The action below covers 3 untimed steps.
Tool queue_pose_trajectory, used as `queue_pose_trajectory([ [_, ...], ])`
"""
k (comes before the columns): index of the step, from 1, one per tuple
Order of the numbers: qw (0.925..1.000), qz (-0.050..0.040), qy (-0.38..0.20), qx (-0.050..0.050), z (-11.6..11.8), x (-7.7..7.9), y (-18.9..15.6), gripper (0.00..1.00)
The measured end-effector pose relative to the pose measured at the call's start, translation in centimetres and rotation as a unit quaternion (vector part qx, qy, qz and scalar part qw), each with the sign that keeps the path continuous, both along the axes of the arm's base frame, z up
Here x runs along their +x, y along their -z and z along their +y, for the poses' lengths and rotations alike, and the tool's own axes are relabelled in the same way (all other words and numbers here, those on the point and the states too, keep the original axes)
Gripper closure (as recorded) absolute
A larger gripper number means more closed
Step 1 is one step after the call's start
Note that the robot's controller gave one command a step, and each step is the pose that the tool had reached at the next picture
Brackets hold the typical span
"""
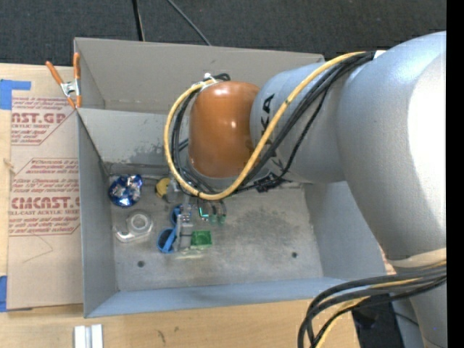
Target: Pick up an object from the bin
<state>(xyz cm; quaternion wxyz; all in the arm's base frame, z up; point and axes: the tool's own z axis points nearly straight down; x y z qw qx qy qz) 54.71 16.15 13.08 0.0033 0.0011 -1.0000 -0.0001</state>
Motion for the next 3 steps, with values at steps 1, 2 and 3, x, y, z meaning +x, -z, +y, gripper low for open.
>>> queue_pose_trajectory([
  [1,0.9999,-0.0005,0.016,-0.001,-3.6,-2.0,6.5,0.0],
  [2,0.9999,-0.0043,0.015,0.001,-3.4,-1.7,6.1,1.0],
  [3,0.987,-0.0079,-0.161,0.001,-5.0,-1.2,-12.0,1.0],
])
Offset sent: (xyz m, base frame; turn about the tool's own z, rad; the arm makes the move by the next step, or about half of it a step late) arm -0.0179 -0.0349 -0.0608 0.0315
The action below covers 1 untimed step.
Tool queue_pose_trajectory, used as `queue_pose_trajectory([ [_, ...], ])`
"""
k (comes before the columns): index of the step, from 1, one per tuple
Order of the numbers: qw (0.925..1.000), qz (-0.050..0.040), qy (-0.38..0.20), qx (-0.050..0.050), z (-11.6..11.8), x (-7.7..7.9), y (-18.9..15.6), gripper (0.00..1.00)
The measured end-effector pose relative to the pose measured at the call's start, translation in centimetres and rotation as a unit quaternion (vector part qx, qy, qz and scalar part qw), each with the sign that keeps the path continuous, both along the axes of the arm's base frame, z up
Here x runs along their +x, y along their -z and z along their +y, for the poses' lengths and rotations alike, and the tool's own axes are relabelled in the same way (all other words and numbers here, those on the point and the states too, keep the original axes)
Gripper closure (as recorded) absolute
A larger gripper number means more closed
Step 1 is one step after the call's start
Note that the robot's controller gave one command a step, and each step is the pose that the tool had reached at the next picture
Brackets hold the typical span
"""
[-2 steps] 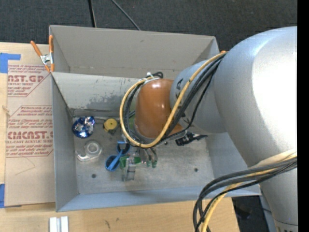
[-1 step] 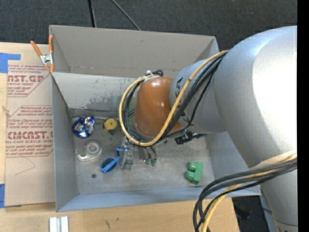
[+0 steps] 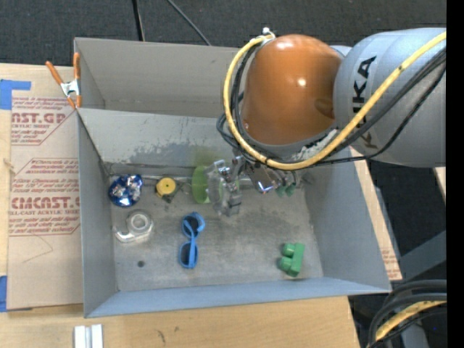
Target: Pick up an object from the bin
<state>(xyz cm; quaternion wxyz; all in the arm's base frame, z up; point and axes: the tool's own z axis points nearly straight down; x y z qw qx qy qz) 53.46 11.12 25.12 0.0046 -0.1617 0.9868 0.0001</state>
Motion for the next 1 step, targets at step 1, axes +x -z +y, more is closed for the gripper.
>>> queue_pose_trajectory([
  [1,0.998,0.0014,0.064,0.001,0.68,2.2,-3.54,1.0],
])
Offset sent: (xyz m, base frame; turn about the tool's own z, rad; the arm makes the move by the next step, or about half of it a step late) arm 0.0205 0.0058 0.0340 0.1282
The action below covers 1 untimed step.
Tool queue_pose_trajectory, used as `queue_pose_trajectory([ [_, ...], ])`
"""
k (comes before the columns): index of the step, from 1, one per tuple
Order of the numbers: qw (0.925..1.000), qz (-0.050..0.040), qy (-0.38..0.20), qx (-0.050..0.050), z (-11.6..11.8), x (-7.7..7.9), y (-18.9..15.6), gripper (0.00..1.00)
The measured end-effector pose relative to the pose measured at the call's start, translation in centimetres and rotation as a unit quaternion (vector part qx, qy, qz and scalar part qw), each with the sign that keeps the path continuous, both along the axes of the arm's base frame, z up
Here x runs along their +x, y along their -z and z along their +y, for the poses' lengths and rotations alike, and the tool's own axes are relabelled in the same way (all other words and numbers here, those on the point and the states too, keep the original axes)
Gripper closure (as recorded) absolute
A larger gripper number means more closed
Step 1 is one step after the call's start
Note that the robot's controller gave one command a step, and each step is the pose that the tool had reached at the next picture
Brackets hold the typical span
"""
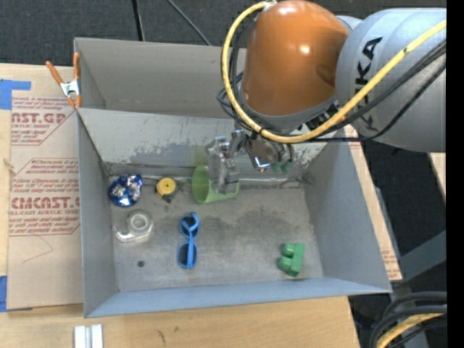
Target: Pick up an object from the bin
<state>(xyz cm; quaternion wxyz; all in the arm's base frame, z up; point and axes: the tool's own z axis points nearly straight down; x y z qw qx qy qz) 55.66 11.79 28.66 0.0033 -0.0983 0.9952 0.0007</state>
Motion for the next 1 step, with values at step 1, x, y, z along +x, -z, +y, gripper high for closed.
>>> queue_pose_trajectory([
  [1,0.9875,0.0045,0.158,-0.001,-0.35,0.93,8.74,1.0],
])
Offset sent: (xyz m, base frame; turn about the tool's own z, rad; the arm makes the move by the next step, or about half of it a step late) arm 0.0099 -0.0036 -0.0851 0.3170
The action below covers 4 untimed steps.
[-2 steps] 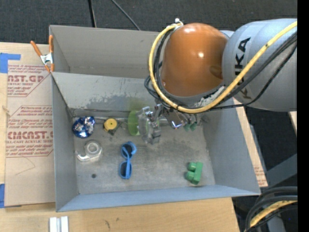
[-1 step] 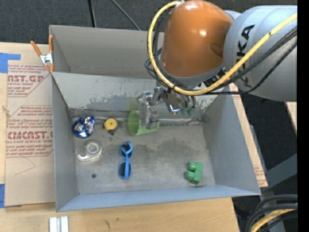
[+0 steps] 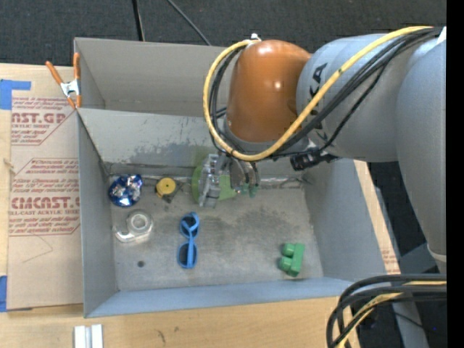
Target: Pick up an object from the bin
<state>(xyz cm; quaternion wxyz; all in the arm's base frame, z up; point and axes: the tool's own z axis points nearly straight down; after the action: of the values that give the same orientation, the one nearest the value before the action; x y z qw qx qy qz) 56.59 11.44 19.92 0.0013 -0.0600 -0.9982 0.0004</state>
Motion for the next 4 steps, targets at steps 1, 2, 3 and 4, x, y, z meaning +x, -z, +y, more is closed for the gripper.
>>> queue_pose_trajectory([
  [1,1.0,-0.002,0.0,0.001,0.0,0.1,-0.2,0.0],
  [2,0.9709,0.0022,-0.239,0.001,-0.2,-7.1,7.4,0.0],
  [3,0.8875,-0.0012,-0.461,0.002,0.9,-2.1,13.1,0.0],
  [4,0.9055,-0.0032,-0.424,0.002,4.3,-3.2,9.7,0.0],
])
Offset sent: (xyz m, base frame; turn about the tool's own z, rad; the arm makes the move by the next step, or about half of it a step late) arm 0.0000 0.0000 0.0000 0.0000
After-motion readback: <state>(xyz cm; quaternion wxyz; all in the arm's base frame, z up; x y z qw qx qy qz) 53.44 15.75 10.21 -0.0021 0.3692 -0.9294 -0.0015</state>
